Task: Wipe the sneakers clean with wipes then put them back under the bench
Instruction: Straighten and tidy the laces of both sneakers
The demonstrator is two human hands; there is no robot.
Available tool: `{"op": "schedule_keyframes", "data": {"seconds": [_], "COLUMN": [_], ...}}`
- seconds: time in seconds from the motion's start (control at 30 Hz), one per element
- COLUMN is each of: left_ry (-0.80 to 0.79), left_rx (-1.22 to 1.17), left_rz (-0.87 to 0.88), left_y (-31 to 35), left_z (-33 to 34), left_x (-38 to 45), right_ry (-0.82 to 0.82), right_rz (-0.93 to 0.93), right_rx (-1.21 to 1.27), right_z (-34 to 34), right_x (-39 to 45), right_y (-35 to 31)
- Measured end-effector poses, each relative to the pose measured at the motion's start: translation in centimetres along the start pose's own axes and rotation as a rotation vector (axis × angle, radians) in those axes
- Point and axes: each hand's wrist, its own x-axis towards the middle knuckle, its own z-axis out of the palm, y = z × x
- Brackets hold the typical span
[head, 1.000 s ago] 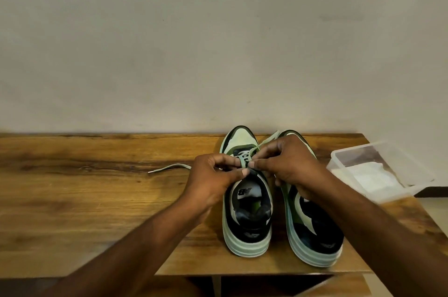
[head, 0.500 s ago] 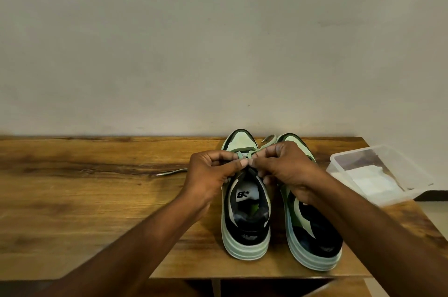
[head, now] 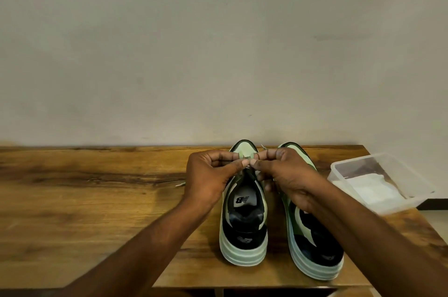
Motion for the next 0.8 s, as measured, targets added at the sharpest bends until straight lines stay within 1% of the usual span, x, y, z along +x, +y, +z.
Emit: {"op": "schedule_keyframes", "data": {"seconds": [0.2, 0.43, 0.57, 0.8], "left_ry": [-0.018, 0.029, 0.037, 0.064], "left_rx": [-0.041, -0.081, -0.114, -0.131], "left_rz": [0.0, -0.013, 0.009, 0.081], "left_y": [1.0, 1.6, 2.1, 3.6], "left_z": [0.3, 0.4, 0.6, 0.7], "left_x": [-0.2, 0.0, 0.0, 0.4], "right_ry": [0.005, 0.03, 0.03, 0.025], "right_rz": [-0.062, -0.121, -0.151, -0.161], "right_rx": [0.032, 0.078, 0.113, 0.262], "right_z": [-0.4, -0.7, -0.7, -0.6], "right_x": [-0.4, -1.0, -1.3, -1.2], "right_y": [-1.1, -1.9, -2.3, -3.2]}}
